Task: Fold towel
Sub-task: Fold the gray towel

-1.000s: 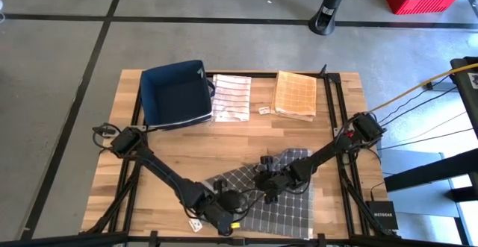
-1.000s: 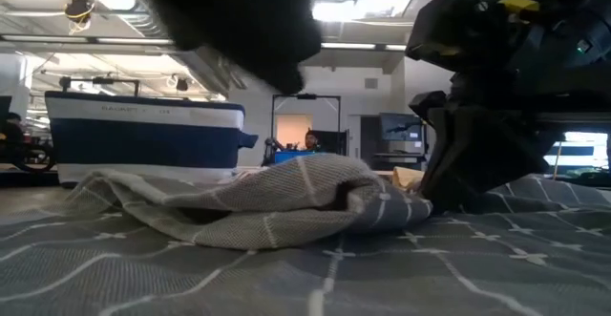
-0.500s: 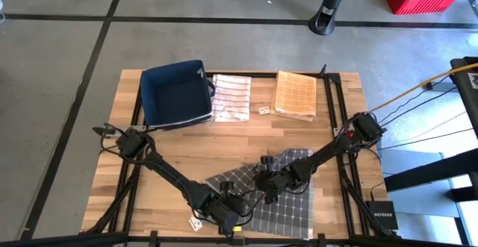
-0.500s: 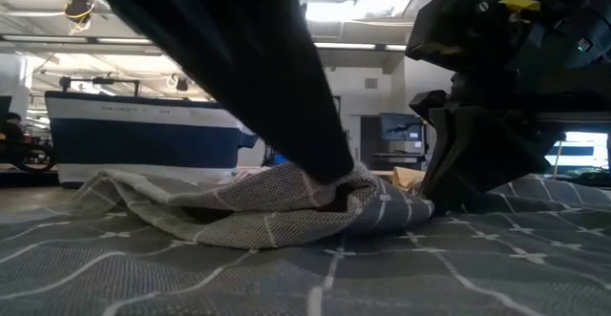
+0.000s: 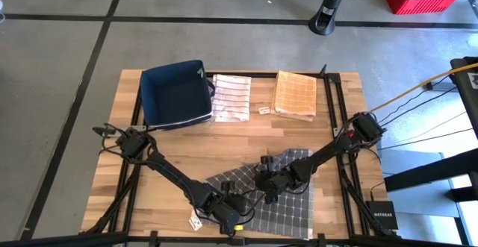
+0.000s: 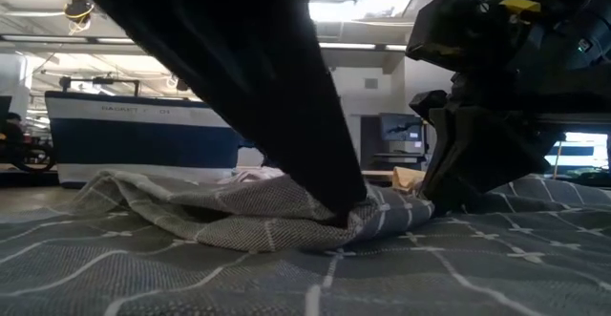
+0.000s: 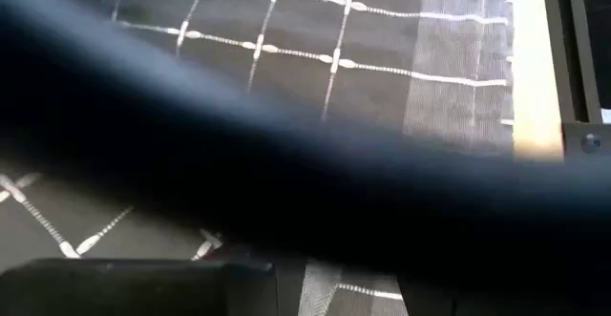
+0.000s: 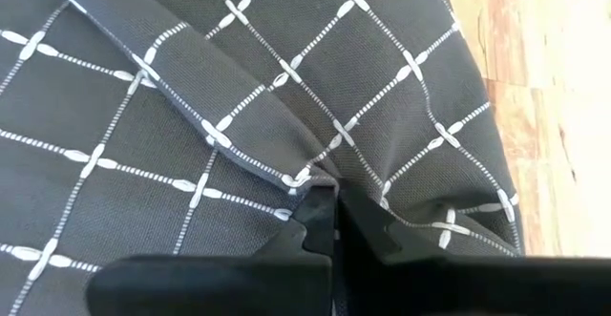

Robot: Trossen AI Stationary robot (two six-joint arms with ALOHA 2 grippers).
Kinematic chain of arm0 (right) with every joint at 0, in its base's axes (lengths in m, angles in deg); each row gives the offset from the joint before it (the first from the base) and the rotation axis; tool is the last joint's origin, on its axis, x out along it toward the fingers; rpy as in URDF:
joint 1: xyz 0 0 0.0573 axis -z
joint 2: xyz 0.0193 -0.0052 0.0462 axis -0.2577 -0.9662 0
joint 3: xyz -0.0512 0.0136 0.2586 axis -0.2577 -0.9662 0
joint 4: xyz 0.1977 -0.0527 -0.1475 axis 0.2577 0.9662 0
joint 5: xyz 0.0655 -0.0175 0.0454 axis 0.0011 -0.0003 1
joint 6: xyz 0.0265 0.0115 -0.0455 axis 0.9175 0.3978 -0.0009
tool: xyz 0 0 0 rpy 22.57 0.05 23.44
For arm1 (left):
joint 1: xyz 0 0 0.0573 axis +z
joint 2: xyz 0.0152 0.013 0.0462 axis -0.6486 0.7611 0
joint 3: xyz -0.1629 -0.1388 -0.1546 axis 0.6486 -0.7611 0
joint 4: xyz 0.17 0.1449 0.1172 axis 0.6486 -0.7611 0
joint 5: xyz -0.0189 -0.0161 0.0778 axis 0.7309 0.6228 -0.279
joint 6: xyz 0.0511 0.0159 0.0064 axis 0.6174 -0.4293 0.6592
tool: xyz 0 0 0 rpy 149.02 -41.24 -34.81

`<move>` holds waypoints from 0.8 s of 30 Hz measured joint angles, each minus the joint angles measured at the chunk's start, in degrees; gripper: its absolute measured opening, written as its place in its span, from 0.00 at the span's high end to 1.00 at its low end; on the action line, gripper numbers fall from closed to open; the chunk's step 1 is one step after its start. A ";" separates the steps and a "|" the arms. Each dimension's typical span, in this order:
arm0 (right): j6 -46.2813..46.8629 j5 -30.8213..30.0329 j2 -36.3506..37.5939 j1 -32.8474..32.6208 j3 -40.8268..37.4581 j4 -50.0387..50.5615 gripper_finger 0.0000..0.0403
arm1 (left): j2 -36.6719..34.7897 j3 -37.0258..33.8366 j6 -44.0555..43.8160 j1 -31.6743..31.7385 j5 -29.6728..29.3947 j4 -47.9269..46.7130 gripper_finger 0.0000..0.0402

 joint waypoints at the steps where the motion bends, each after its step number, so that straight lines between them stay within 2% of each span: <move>1: 0.00 -0.02 0.00 0.00 0.00 0.01 0.99 | 0.00 0.00 0.00 0.00 0.00 0.12 0.69; 5: -0.18 -0.03 0.00 0.00 0.00 0.02 0.99 | 0.00 0.00 -0.05 0.04 0.00 0.29 0.75; 10: -0.20 -0.11 0.00 0.00 0.00 0.04 0.99 | 0.00 0.00 0.30 0.04 0.00 0.31 0.94; 13: 0.14 -0.11 0.00 0.00 0.00 0.04 0.99 | 0.00 0.00 2.70 0.04 -0.79 0.20 0.98; 17: 0.60 -0.05 0.00 0.00 0.00 0.10 0.99 | -0.31 0.99 10.95 -0.79 -4.20 -3.47 0.99; 24: 3.79 1.88 0.00 1.18 0.13 0.92 0.99 | -0.70 10.36 31.57 -5.30 -18.05 -20.42 1.00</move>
